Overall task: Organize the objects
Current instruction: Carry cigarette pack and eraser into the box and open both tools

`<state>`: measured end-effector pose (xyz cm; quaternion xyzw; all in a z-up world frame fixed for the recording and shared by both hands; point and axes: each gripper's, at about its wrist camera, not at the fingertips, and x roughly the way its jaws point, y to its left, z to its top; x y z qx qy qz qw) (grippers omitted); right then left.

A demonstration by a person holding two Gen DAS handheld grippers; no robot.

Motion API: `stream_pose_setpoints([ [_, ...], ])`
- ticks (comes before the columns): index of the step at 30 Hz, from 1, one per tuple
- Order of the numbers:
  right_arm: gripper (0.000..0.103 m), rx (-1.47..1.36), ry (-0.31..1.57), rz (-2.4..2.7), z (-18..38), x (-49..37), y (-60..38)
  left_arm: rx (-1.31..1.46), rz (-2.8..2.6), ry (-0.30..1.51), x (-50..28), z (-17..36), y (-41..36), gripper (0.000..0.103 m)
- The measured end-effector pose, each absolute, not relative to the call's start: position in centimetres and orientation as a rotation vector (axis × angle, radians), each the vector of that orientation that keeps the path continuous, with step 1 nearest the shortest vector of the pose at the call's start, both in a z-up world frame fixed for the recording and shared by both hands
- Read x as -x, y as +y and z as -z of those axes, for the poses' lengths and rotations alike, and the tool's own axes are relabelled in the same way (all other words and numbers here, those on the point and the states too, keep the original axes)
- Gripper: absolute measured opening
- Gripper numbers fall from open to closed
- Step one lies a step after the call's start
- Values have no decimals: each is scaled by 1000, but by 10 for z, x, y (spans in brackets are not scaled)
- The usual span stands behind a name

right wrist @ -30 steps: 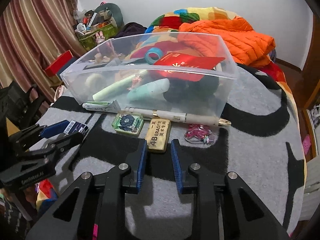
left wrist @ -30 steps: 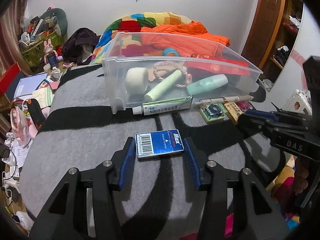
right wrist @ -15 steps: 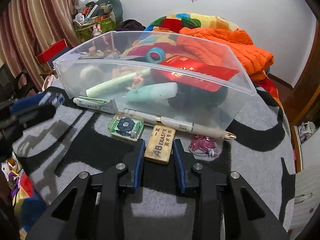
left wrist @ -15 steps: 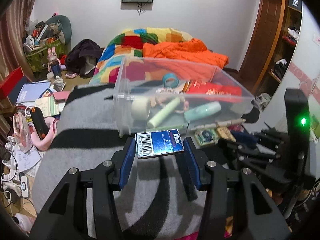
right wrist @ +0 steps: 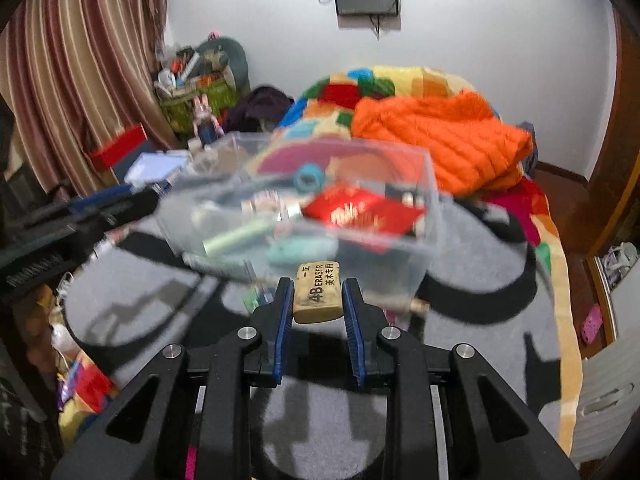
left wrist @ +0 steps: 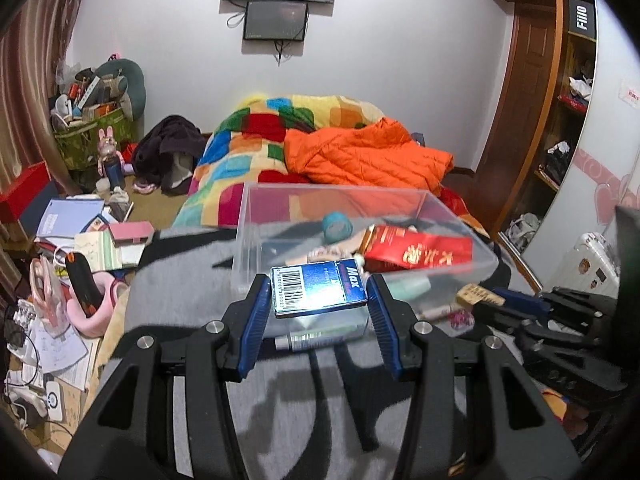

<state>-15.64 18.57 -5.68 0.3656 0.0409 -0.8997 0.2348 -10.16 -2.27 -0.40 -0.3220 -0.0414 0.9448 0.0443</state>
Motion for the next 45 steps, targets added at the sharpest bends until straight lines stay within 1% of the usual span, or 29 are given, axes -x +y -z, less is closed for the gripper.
stream_pose_setpoints([
  [5, 22, -895, 96, 2505, 27, 169, 181, 950, -2896, -121, 115, -6, -20, 49],
  [8, 22, -852, 105, 2534, 19, 176, 176, 955, -2895, -125, 125, -6, -19, 49],
  [12, 22, -903, 77, 2524, 27, 197, 167, 984, -2879, -139, 138, 1, -19, 49],
  [20, 22, -1038, 41, 2476, 59, 223, 161, 1132, -2838, -128, 165, 37, -22, 49],
  [24, 22, -1067, 29, 2465, 68, 229, 161, 1129, -2851, -108, 166, 41, -21, 49],
  [26, 23, -1066, 46, 2465, 69, 231, 158, 1123, -2849, -103, 164, 40, -20, 49],
  [33, 24, -1022, 140, 2467, 63, 219, 149, 1131, -2851, -89, 165, 40, -17, 54],
  [37, 29, -997, 143, 2473, 54, 214, 153, 1128, -2841, -93, 161, 34, -16, 54],
  [40, 34, -976, 115, 2479, 46, 208, 162, 1093, -2852, -89, 154, 25, -13, 61],
  [42, 37, -961, 113, 2491, 41, 203, 169, 1060, -2863, -84, 147, 18, -12, 69],
  [43, 39, -953, 114, 2497, 38, 200, 173, 1047, -2867, -82, 145, 15, -11, 70],
  [45, 42, -934, 118, 2515, 33, 194, 183, 1023, -2868, -77, 138, 9, -9, 77],
])
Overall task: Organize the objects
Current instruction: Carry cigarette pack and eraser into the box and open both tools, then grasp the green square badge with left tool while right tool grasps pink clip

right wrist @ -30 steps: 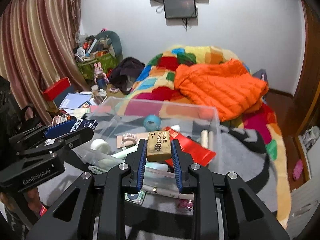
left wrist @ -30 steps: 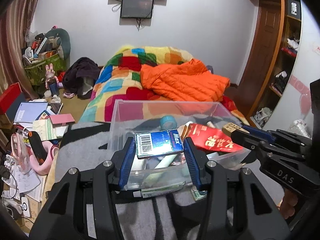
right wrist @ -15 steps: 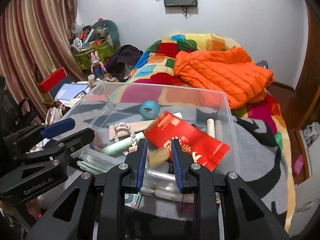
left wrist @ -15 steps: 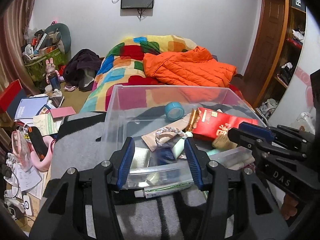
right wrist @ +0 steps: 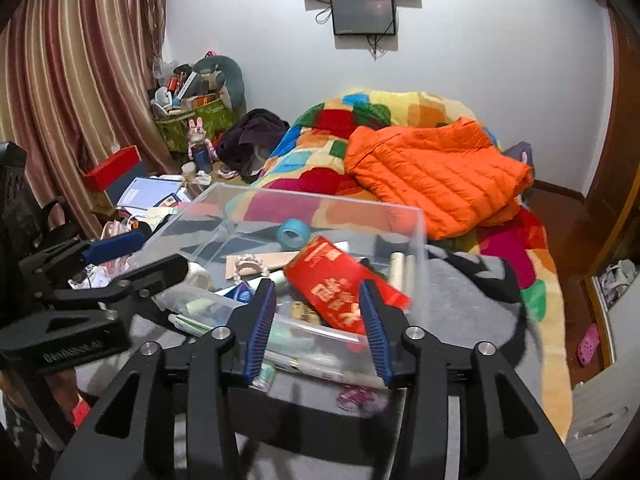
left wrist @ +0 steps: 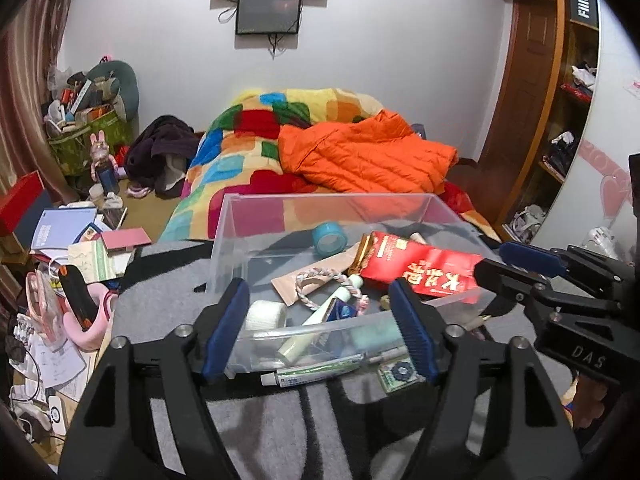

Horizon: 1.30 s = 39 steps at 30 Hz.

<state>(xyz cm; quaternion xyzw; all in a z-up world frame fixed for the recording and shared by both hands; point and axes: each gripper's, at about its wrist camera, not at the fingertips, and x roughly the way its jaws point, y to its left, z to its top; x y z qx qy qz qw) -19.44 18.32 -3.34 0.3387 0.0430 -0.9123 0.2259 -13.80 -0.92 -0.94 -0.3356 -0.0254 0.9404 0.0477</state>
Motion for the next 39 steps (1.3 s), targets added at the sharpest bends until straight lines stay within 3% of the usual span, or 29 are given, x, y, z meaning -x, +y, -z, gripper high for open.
stream_pose_setpoints([
  [5, 50, -927, 113, 2563, 31, 181, 211, 1021, -2861, -47, 124, 9, -2, 82],
  [19, 51, -1163, 162, 2499, 95, 174, 237, 1252, -2713, -22, 117, 72, 36, 81],
  [23, 51, -1185, 158, 2463, 108, 183, 228, 1281, -2684, 1, 124, 80, 46, 72],
  [31, 46, -1248, 117, 2420, 127, 198, 217, 1347, -2615, 94, 141, 93, 63, 64],
  [37, 29, -1229, 101, 2462, 128, 200, 217, 1342, -2615, 106, 145, 99, 72, 49],
  [39, 23, -1217, 107, 2475, 126, 198, 219, 1333, -2619, 97, 144, 99, 72, 39],
])
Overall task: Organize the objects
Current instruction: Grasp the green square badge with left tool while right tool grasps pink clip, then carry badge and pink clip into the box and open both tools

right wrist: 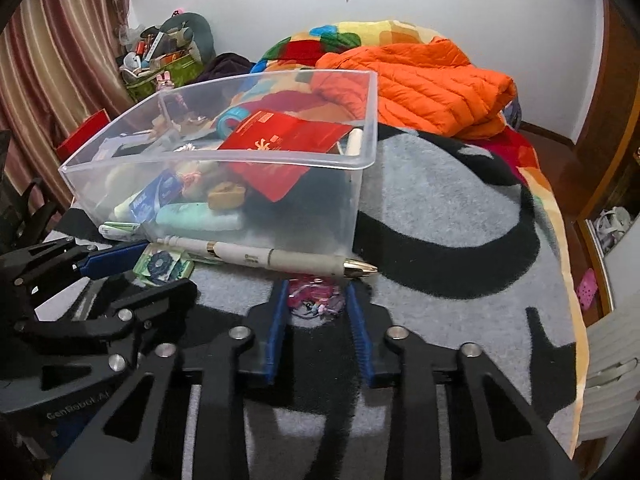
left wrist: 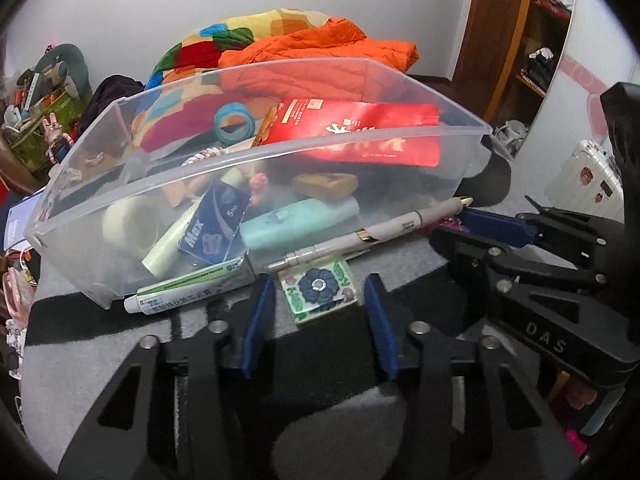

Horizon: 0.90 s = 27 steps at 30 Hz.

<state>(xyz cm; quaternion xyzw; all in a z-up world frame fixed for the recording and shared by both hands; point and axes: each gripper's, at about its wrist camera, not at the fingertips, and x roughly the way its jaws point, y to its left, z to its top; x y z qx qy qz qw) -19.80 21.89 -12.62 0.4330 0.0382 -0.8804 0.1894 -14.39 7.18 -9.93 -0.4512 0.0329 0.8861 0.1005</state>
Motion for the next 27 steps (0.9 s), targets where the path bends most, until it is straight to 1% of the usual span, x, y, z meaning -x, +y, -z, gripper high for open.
stream_pose_setpoints([
  [14, 23, -1190, 59, 2452, 108, 168, 236, 1311, -2623, -51, 118, 88, 47, 39],
  [19, 23, -1122, 58, 2468, 88, 157, 233, 1245, -2667, -94, 107, 69, 35, 39],
  [27, 23, -969, 34, 2499, 45, 162, 218, 1118, -2755, -110, 107, 31, 17, 39],
])
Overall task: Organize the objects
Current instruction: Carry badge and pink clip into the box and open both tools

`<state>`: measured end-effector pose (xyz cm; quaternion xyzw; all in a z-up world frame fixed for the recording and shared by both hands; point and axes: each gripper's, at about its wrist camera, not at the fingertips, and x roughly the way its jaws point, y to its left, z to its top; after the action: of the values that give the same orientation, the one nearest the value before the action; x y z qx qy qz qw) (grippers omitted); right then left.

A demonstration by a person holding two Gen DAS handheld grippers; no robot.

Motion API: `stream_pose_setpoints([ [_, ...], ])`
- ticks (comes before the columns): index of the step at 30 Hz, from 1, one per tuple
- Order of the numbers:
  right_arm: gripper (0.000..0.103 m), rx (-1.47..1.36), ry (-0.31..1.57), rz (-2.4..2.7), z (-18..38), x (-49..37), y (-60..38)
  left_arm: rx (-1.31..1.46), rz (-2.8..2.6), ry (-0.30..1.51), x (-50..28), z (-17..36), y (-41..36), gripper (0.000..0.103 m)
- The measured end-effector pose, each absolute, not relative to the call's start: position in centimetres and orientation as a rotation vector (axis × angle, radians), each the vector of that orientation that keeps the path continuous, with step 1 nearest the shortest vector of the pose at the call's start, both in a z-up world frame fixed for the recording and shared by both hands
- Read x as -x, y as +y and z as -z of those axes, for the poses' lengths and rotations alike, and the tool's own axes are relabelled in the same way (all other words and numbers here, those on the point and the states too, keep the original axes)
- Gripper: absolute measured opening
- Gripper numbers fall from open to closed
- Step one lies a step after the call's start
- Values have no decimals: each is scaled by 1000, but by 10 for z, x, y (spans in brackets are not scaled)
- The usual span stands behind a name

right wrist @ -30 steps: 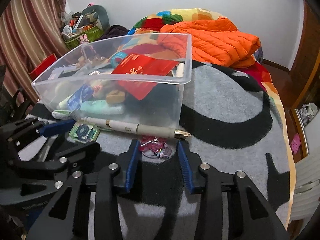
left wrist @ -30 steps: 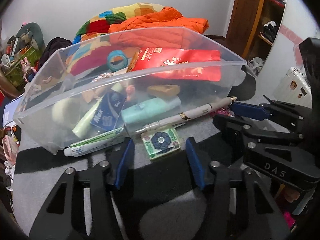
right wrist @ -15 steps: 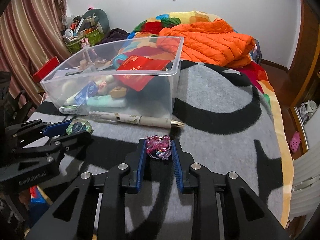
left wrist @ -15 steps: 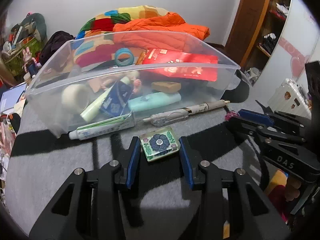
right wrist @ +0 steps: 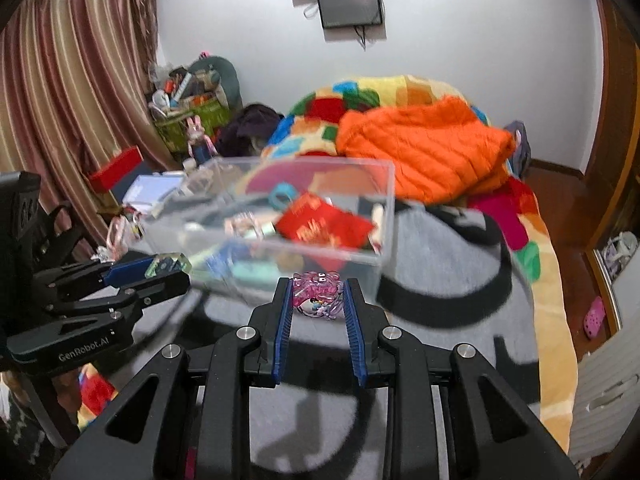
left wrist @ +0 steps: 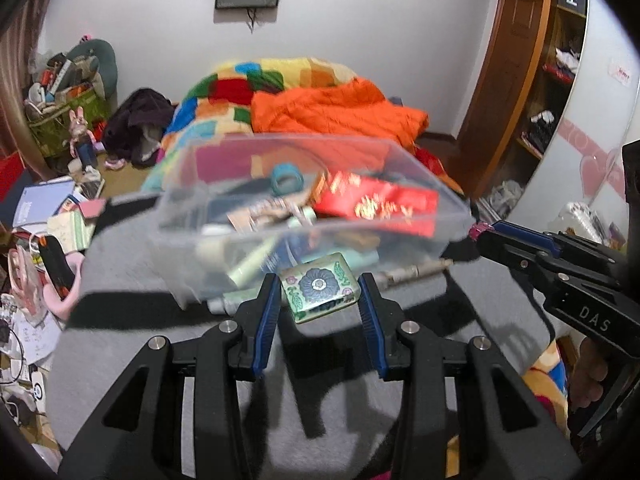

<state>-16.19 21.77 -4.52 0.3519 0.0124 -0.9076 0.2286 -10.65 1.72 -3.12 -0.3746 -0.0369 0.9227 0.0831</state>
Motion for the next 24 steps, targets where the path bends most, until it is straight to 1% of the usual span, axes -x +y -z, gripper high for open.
stream_pose_setpoints([
  [5, 23, -907, 19, 2515, 27, 177, 203, 1056, -2807, -121, 117, 13, 6, 39],
  [10, 23, -906, -14, 2493, 24, 194, 189, 1033, -2845, -136, 131, 6, -8, 39],
  [24, 24, -1057, 44, 2457, 66, 234, 153, 1161, -2803, -133, 173, 39, -17, 39],
])
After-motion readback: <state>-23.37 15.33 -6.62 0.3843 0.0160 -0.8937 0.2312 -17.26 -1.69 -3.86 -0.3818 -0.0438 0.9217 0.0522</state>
